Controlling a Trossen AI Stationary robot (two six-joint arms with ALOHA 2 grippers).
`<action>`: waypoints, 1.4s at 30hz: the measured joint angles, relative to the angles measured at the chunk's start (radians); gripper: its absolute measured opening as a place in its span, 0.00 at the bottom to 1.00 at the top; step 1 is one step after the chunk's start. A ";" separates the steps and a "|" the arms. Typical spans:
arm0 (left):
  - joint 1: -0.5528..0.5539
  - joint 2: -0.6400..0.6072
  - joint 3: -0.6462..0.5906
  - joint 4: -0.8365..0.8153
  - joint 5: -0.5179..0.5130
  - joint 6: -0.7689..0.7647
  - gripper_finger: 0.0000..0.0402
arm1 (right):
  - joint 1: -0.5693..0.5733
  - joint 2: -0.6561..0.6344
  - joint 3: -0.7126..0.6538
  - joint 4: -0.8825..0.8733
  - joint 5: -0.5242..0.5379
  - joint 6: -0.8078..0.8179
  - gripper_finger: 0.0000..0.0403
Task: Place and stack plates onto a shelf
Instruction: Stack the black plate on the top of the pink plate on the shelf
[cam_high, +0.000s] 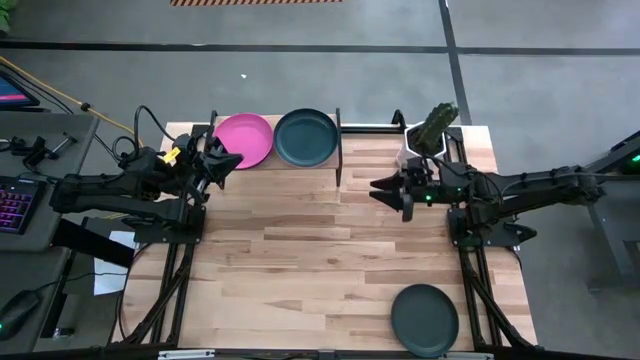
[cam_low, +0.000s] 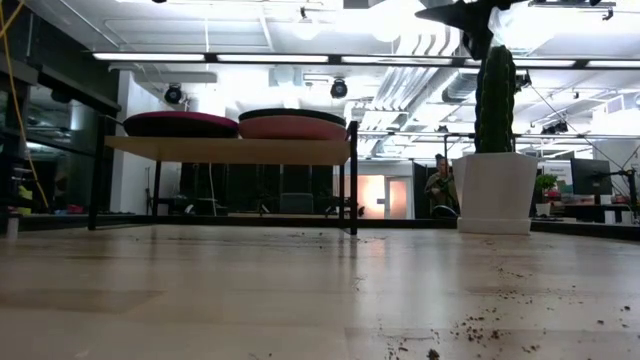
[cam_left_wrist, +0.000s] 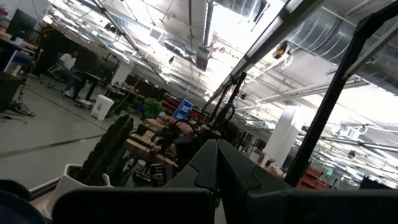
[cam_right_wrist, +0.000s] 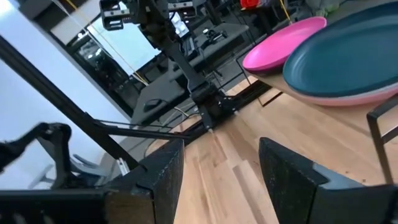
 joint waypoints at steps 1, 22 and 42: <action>0.000 0.000 0.000 0.000 0.000 0.000 0.00 | 0.000 0.000 0.000 0.000 0.000 -0.019 0.47; 0.000 0.000 0.000 0.000 -0.002 0.000 0.00 | 0.018 0.004 0.000 -0.001 -0.006 0.048 0.47; 0.000 0.012 0.000 -0.061 -0.026 -0.001 0.00 | 0.564 0.226 0.022 -0.776 -0.315 0.433 0.47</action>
